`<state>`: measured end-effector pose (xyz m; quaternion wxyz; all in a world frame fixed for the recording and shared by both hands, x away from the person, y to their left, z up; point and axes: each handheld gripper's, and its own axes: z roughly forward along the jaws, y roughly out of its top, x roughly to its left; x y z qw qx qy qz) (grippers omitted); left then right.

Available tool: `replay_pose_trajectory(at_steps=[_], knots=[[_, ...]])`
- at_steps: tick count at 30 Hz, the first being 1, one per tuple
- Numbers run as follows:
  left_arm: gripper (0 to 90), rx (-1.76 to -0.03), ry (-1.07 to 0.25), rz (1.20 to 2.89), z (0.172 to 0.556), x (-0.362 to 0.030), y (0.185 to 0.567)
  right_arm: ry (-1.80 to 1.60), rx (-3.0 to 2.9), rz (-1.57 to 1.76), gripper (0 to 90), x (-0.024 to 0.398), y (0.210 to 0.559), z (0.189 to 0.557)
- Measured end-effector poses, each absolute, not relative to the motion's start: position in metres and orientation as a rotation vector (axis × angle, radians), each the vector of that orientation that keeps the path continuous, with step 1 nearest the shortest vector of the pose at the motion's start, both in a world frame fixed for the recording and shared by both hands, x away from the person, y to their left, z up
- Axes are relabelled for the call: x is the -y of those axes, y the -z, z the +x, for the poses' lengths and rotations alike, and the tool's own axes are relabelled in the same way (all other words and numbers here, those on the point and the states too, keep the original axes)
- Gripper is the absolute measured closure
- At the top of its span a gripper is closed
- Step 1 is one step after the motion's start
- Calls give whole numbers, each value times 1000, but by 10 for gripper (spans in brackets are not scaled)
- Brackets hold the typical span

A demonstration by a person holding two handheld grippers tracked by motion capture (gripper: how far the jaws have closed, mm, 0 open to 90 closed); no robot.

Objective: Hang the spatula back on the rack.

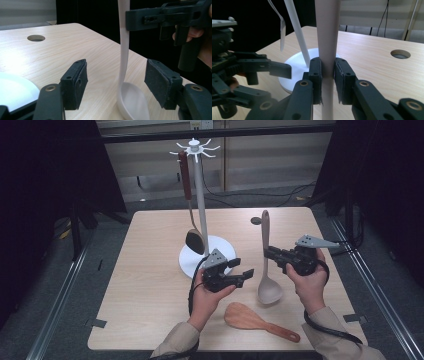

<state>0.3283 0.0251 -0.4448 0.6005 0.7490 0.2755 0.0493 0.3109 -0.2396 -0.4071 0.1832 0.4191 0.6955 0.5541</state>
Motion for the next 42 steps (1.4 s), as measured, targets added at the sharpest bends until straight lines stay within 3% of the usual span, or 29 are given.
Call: replay_pose_trajectory(at_steps=[7,24,42], knots=[[483,-618,-80,1736,336,-12,448,-1613,-1960,1162,772,235,409,310],[699,-555,-79,1721,342,-1,447,-1649,-1993,1115,771,226,407,308],[781,-540,-105,1703,343,-7,443,-1662,-2011,1091,771,218,404,309]])
